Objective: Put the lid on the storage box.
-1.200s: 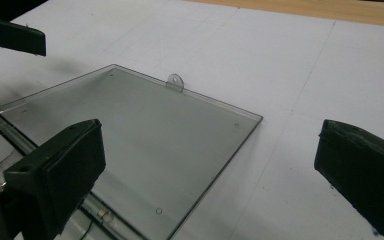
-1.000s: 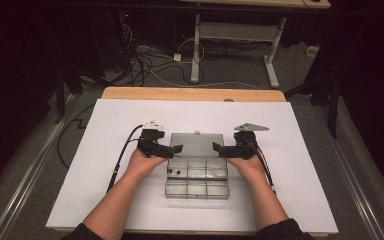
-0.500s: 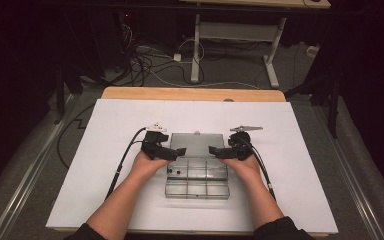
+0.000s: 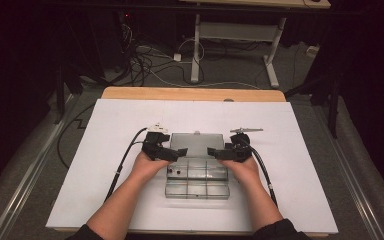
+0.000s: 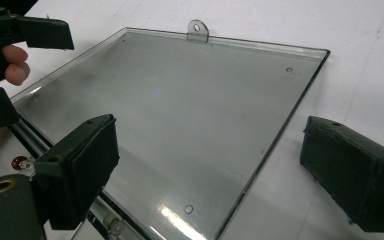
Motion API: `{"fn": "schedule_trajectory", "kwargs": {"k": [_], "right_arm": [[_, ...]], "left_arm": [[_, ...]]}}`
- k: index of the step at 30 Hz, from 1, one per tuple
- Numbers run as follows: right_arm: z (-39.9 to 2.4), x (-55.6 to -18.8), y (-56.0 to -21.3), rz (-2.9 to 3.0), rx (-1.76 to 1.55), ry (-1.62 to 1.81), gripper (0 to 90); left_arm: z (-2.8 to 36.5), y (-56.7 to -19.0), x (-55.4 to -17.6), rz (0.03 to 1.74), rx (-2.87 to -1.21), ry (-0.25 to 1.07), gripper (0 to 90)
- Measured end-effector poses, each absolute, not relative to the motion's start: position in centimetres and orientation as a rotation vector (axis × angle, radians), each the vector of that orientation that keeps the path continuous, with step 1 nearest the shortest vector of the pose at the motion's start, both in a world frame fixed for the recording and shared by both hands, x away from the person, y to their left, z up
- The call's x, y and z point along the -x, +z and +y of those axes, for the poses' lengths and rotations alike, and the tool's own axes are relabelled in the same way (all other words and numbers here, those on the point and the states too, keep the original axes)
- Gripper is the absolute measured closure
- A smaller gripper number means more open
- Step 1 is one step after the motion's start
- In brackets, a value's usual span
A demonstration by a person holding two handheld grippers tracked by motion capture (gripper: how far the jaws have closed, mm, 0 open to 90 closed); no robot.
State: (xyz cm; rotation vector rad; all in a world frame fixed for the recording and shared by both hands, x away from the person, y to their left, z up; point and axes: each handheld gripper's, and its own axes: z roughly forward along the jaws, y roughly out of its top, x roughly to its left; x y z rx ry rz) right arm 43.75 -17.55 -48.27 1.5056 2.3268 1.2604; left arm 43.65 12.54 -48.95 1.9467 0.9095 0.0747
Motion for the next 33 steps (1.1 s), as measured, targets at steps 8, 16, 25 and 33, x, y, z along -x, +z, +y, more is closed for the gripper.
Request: {"fn": "schedule_trajectory", "kwargs": {"k": [8, 16, 25, 33], "right_arm": [[-17.6, -43.5, -48.2, 2.340, -1.520, 1.282, 12.2], [-17.8, -43.3, -48.4, 2.343, -1.541, 1.337, 18.9], [-18.0, -43.2, -48.6, 2.340, -1.566, 1.385, 23.4], [-18.0, -42.9, -48.3, 2.318, -1.512, 1.396, 29.1]], "left_arm": [[12.5, -49.2, -43.7, 0.916, -1.951, 0.067, 0.0], [12.7, -49.1, -43.4, 0.917, -1.945, 0.069, 0.0], [12.9, -49.0, -43.1, 0.928, -1.950, 0.075, 0.0], [13.6, -48.9, -43.3, 0.950, -1.940, 0.058, 0.0]]}}
